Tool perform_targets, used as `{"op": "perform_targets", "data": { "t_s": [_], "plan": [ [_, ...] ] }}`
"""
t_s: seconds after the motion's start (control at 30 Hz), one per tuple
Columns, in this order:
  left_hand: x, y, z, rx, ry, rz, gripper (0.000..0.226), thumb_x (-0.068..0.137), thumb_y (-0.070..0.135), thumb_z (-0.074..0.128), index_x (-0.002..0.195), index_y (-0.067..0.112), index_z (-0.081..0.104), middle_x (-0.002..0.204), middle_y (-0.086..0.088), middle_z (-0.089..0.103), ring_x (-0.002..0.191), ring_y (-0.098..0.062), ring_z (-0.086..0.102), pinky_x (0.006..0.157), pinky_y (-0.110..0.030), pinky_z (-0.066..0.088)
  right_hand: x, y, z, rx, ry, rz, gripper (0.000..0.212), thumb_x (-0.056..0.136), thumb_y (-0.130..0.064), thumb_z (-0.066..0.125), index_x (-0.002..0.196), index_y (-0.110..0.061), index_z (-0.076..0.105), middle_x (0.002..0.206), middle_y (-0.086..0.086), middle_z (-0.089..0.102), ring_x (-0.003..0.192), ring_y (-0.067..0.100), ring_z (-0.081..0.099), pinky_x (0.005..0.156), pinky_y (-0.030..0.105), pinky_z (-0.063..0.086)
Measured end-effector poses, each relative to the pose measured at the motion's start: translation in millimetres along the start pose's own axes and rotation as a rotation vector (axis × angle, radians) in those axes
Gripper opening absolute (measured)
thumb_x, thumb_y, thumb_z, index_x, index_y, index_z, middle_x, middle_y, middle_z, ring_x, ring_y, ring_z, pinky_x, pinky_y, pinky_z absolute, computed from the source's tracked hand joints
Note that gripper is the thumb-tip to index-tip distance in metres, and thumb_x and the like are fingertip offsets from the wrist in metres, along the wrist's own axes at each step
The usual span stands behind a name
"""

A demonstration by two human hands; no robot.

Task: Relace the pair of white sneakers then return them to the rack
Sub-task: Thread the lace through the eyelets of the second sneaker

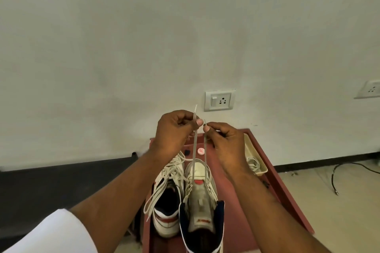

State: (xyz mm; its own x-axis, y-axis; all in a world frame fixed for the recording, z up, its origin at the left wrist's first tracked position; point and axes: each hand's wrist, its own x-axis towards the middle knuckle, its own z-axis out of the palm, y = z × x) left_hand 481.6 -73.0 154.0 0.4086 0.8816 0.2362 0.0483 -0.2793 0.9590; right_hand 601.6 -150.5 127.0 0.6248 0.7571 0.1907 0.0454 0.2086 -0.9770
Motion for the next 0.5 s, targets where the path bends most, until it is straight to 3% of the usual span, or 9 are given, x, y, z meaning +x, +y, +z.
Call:
{"op": "perform_targets", "data": {
  "t_s": [0.1, 0.2, 0.3, 0.33, 0.43, 0.5],
  "plan": [
    [1.3, 1.2, 3.3, 0.008, -0.010, -0.004, 0.009, 0.085, 0.021, 0.076, 0.088, 0.013, 0.077, 0.073, -0.005, 0.073, 0.063, -0.015, 0.067, 0.060, -0.032, 0.056, 0.6, -1.6, -1.8, -0.010, -0.002, 0.007, 0.011, 0.087, -0.008, 0.071, 0.093, -0.015, 0.077, 0.089, 0.002, 0.075, 0.085, 0.018, 0.072, 0.078, 0.034, 0.058],
    [-3.8, 0.8, 5.6, -0.001, -0.014, -0.016, 0.015, 0.086, 0.016, 0.075, 0.101, 0.014, 0.074, 0.072, -0.005, 0.073, 0.059, -0.012, 0.067, 0.056, -0.027, 0.054, -0.1, -4.0, -3.5, -0.031, 0.017, 0.002, 0.013, 0.086, -0.008, 0.072, 0.088, -0.019, 0.077, 0.088, 0.001, 0.075, 0.082, 0.015, 0.071, 0.074, 0.030, 0.056],
    [-11.7, -2.5, 6.3, -0.030, -0.014, -0.035, 0.011, 0.088, 0.015, 0.072, 0.097, 0.010, 0.075, 0.073, -0.005, 0.074, 0.063, -0.023, 0.071, 0.061, -0.037, 0.059, -2.7, -5.9, -3.8, -0.038, 0.025, 0.027, 0.012, 0.085, -0.007, 0.072, 0.087, -0.018, 0.077, 0.088, 0.003, 0.075, 0.083, 0.018, 0.072, 0.076, 0.034, 0.058],
    [-13.8, -4.3, 6.2, -0.019, -0.019, -0.036, 0.010, 0.089, 0.017, 0.071, 0.095, 0.011, 0.076, 0.073, -0.002, 0.074, 0.064, -0.025, 0.072, 0.063, -0.041, 0.060, -4.3, -6.6, -3.6, -0.042, 0.018, 0.030, 0.011, 0.085, -0.007, 0.073, 0.088, -0.016, 0.077, 0.087, 0.003, 0.076, 0.082, 0.017, 0.073, 0.076, 0.033, 0.058],
    [-20.9, -8.4, 5.0, 0.039, -0.036, -0.015, 0.010, 0.090, 0.020, 0.070, 0.092, 0.016, 0.079, 0.073, 0.006, 0.074, 0.068, -0.014, 0.071, 0.068, -0.032, 0.057, -11.5, -7.8, -2.1, -0.044, 0.001, 0.031, 0.012, 0.084, -0.007, 0.073, 0.086, -0.019, 0.077, 0.082, 0.000, 0.076, 0.078, 0.012, 0.072, 0.070, 0.023, 0.056],
    [-24.6, -11.3, 3.5, 0.035, -0.036, -0.014, 0.007, 0.086, 0.017, 0.074, 0.090, 0.018, 0.080, 0.078, 0.003, 0.075, 0.075, -0.015, 0.072, 0.073, -0.036, 0.059, -16.3, -8.5, -1.3, -0.002, -0.006, 0.051, 0.015, 0.084, -0.006, 0.072, 0.084, -0.020, 0.076, 0.081, 0.000, 0.076, 0.077, 0.012, 0.073, 0.068, 0.021, 0.057]
  ]
}}
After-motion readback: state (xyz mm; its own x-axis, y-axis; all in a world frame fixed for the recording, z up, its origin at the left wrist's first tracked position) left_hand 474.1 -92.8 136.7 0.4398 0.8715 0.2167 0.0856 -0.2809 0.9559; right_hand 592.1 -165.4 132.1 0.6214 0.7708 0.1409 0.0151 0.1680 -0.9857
